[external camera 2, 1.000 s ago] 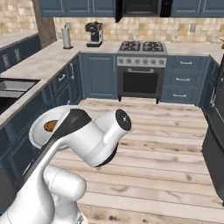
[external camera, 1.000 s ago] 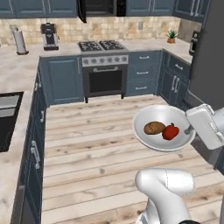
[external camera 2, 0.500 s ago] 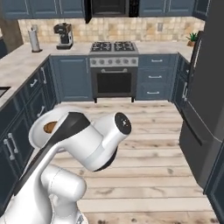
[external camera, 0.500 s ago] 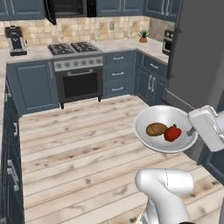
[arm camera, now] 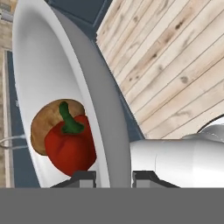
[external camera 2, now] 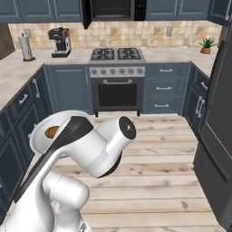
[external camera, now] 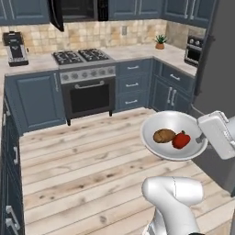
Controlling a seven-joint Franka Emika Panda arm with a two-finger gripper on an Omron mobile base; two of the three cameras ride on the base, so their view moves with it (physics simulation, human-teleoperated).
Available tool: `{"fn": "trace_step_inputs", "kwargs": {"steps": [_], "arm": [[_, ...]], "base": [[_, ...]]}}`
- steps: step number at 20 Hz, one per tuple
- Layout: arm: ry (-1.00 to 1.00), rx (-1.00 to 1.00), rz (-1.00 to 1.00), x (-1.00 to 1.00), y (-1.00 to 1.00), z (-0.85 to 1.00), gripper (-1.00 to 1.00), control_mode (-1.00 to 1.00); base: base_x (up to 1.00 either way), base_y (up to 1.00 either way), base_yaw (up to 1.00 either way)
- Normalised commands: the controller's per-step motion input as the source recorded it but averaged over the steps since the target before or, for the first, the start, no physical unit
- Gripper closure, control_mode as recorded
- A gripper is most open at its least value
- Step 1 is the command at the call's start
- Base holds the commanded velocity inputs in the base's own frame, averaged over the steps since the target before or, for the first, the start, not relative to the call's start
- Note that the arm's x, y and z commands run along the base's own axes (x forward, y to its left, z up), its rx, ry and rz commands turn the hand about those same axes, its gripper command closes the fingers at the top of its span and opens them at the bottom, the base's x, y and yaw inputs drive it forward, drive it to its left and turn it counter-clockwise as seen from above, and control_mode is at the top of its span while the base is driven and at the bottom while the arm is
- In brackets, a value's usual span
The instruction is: Place the bowl containing the bell pepper and potato in the microwave. Close the microwave door and press the start button to microwave the meal.
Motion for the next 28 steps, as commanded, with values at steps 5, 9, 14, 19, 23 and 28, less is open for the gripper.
{"fn": "trace_step_inputs", "kwargs": {"steps": [5,9,14,19,23,28], "arm": [[0.00,0.00,0.00,0.00,0.00,0.00,1.00,1.00],[0.00,0.00,0.00,0.00,0.00,0.00,1.00,1.00],[0.00,0.00,0.00,0.00,0.00,0.00,1.00,1.00],[0.00,0.00,0.00,0.00,0.00,0.00,1.00,1.00],[0.00,0.00,0.00,0.00,0.00,0.00,1.00,1.00],[0.00,0.00,0.00,0.00,0.00,0.00,1.00,1.00]], "base": [[1.00,-0.03,0.06],[1.00,-0.14,0.19],[0.97,-0.34,0.29],[0.72,-0.55,0.26],[0.50,-0.72,0.20],[0.47,-0.46,0.09]]}}
